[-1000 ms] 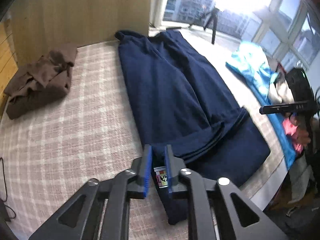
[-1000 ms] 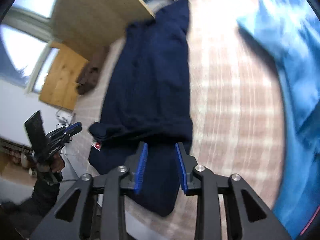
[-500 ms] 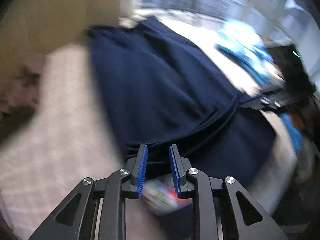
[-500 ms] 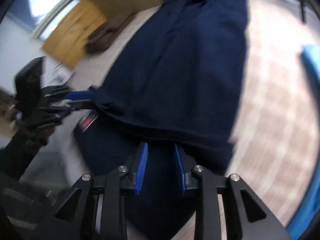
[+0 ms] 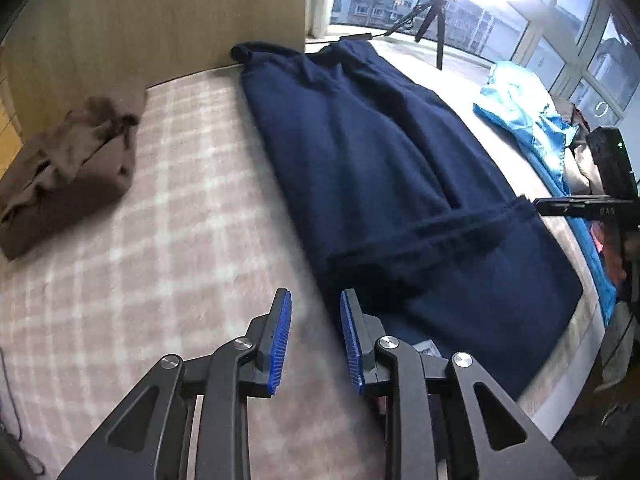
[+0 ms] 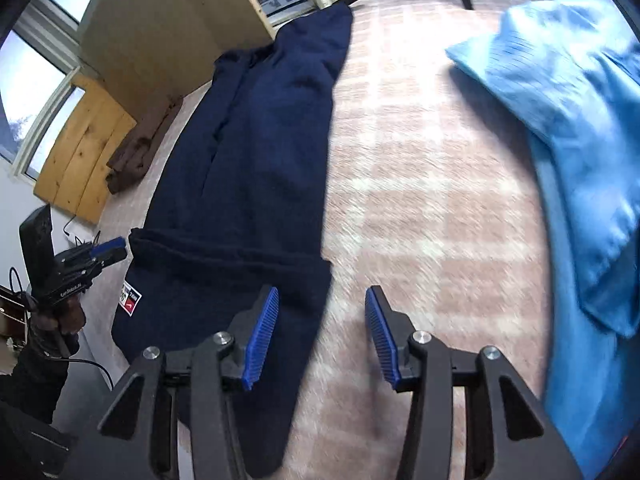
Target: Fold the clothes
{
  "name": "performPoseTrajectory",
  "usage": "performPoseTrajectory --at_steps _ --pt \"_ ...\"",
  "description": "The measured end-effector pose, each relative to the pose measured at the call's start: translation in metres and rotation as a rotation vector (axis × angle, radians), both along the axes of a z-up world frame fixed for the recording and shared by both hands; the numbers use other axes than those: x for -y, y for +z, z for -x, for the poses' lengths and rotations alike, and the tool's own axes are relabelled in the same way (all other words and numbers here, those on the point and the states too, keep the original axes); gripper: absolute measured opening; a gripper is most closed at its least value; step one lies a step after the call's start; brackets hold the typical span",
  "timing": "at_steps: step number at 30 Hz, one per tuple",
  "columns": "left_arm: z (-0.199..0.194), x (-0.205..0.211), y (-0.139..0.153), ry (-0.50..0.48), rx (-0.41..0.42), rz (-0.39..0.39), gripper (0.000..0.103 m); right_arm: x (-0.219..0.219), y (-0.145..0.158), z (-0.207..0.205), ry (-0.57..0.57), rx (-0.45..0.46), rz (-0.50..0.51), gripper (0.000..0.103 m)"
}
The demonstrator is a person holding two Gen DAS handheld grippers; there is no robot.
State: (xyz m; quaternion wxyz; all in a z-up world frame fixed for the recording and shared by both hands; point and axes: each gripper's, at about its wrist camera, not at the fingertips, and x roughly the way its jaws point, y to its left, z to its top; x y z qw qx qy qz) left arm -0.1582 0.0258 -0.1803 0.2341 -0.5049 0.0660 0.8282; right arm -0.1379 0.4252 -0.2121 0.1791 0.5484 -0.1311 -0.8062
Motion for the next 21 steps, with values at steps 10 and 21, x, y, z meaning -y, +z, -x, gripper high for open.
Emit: performPoseTrajectory --at_steps 10,21 --pt "0.0 -0.028 -0.004 -0.128 -0.083 0.066 0.024 0.022 0.002 0.001 0.027 -0.017 -0.038 0.041" --pt "-0.003 -0.027 -0.004 -0.14 -0.111 0.016 0.004 0.031 0.019 -0.014 0.02 -0.113 -0.065 0.013"
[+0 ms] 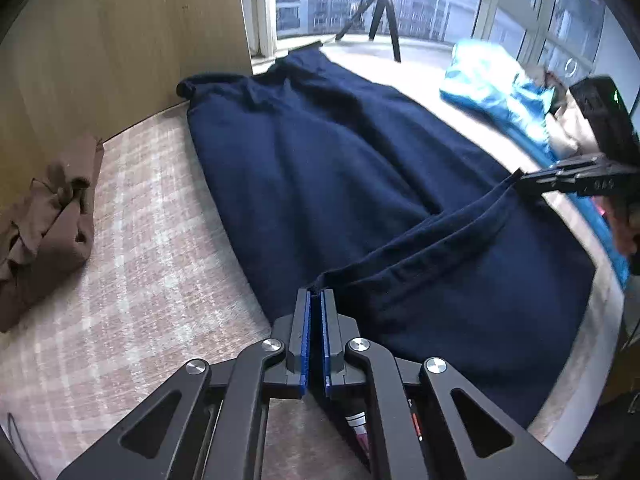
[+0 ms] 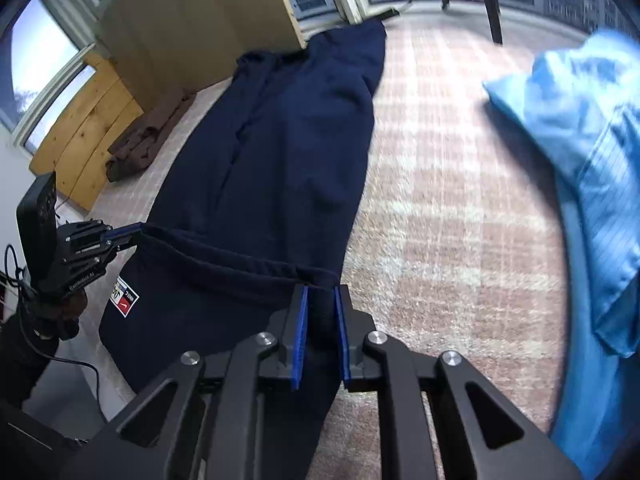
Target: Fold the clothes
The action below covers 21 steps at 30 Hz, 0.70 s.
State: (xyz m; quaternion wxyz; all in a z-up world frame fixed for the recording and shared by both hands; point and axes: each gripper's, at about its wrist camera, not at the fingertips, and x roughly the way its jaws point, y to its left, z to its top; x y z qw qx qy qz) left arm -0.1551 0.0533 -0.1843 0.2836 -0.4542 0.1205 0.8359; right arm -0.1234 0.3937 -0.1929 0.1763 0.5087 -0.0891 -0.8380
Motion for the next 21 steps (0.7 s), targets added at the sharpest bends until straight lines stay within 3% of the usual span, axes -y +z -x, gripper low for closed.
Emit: performPoseTrajectory --at_steps 10,17,21 --pt "-0.01 0.01 0.019 -0.003 -0.034 -0.057 0.004 0.018 0.02 -0.012 0.073 -0.088 -0.138 0.012" --pt "-0.009 0.019 0.024 0.034 -0.032 -0.054 0.004 0.016 0.026 -0.006 0.077 -0.132 -0.118 0.01" --pt "0.001 0.018 0.003 0.052 0.026 -0.006 0.005 0.02 0.004 0.01 0.094 -0.069 -0.171 0.011"
